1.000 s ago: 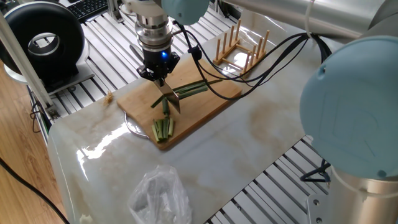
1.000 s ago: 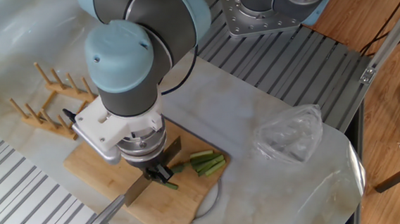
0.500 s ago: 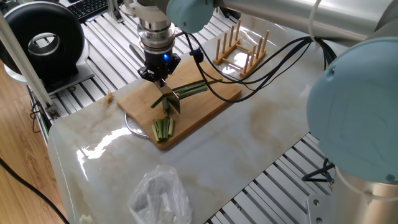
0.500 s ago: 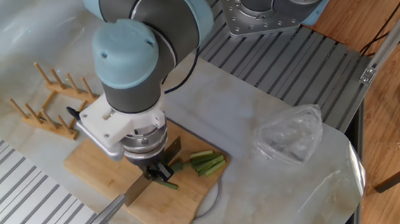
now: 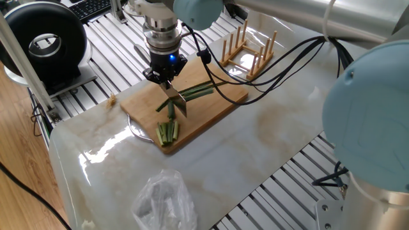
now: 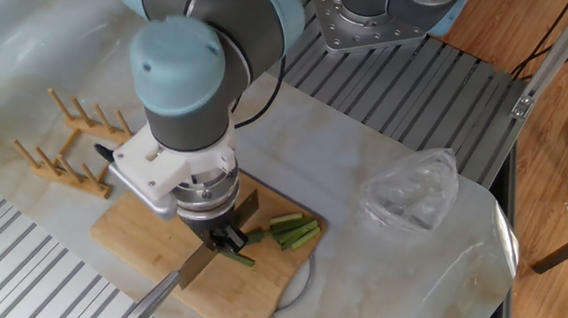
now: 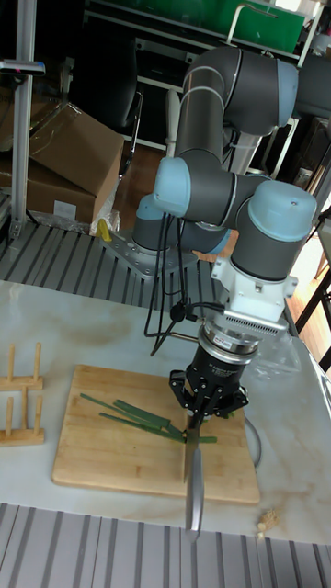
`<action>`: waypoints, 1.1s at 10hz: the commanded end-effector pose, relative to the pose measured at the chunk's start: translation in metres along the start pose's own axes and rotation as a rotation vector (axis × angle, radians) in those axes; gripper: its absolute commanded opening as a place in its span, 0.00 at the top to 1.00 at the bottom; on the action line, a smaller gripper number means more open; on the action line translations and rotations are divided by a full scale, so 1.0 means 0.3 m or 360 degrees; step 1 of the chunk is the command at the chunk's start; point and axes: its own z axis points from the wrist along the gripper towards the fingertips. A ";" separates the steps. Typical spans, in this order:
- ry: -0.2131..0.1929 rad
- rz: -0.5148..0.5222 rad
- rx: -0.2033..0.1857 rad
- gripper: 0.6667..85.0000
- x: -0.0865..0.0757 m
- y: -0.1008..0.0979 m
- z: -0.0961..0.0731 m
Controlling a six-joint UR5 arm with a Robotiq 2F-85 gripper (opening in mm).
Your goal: Chop the green garlic
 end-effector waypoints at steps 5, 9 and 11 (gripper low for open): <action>-0.0025 0.0004 -0.0035 0.99 0.001 -0.004 0.025; 0.0014 -0.0007 -0.0063 0.99 0.029 -0.016 -0.017; -0.0023 -0.0008 -0.0055 0.99 0.023 -0.028 0.051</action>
